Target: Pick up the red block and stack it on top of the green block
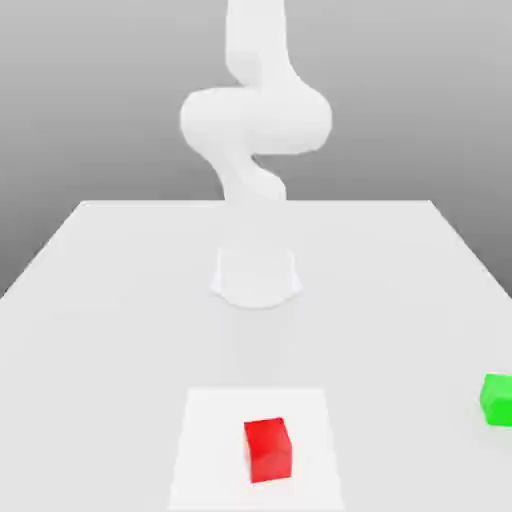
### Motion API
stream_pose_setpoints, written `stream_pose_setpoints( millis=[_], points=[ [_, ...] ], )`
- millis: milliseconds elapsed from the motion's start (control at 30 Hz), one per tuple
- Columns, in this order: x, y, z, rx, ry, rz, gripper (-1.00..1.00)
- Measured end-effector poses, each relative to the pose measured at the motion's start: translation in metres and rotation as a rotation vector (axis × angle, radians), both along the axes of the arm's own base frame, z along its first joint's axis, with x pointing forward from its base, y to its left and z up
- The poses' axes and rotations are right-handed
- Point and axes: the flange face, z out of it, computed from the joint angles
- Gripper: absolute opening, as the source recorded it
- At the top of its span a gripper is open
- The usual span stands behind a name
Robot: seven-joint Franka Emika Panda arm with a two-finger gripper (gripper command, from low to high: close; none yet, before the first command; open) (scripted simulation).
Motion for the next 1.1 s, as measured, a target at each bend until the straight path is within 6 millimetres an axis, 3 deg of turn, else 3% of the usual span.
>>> stream_pose_setpoints(
  millis=[167, 367, 533, 733, 900, 933, 1100],
  points=[
    [0.055, 0.003, -0.098, -0.019, 0.162, 0.036, 0.00],
    [0.088, 0.007, -0.222, -0.038, 0.350, 0.080, 0.00],
    [0.089, 0.010, -0.325, -0.053, 0.507, 0.119, 0.00],
    [0.062, 0.013, -0.442, -0.069, 0.690, 0.167, 0.00],
    [0.057, 0.013, -0.506, -0.071, 0.717, 0.172, 0.00],
    [0.056, 0.013, -0.516, -0.071, 0.718, 0.172, -1.00],
    [0.056, 0.013, -0.516, -0.071, 0.718, 0.172, -1.00]
  ],
)
